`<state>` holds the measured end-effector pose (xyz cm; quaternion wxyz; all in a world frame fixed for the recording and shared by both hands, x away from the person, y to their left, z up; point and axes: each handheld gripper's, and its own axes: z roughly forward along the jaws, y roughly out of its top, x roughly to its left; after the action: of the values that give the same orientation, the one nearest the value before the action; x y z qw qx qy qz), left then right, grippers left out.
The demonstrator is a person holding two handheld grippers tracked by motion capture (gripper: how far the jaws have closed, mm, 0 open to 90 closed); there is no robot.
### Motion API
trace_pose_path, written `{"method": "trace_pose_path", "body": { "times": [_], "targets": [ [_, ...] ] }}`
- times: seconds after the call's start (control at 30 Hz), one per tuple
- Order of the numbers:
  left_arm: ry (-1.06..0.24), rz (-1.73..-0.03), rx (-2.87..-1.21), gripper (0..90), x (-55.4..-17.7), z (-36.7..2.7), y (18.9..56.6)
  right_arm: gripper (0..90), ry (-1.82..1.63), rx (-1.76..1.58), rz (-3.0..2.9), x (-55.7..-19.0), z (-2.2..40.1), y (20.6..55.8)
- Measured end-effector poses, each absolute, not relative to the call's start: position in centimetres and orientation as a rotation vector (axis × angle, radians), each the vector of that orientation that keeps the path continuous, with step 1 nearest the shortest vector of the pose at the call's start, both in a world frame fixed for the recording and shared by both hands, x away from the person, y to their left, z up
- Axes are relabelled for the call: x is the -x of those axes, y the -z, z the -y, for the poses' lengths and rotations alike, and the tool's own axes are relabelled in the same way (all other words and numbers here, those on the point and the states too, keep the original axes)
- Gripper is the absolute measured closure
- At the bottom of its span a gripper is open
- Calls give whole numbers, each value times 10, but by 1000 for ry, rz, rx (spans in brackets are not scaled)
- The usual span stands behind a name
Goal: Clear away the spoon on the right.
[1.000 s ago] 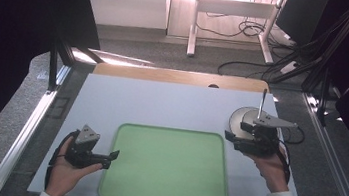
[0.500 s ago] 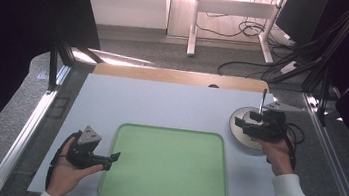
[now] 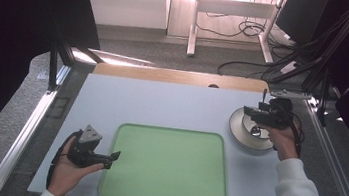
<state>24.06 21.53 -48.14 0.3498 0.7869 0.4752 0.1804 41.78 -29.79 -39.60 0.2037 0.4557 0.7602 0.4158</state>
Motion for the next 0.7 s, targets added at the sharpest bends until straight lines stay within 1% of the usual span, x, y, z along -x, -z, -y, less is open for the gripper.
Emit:
{"method": "trace_pose_path", "body": {
  "times": [0.27,0.43,0.57,0.7],
  "targets": [
    [-457,-1229,-2042,122,-240,-217,484,350,-1132,-1329,-2064,-441,305,392],
    [-457,-1228,-2041,122,-242,-217,484,377,-1103,-1354,-2026,-451,304,388],
    [-455,-1229,-2043,122,-241,-216,484,377,-1058,-1396,-2036,-465,311,391],
    [-456,-1225,-2046,121,-241,-215,484,404,-1043,-1453,-2007,-481,321,398]
  ]
}}
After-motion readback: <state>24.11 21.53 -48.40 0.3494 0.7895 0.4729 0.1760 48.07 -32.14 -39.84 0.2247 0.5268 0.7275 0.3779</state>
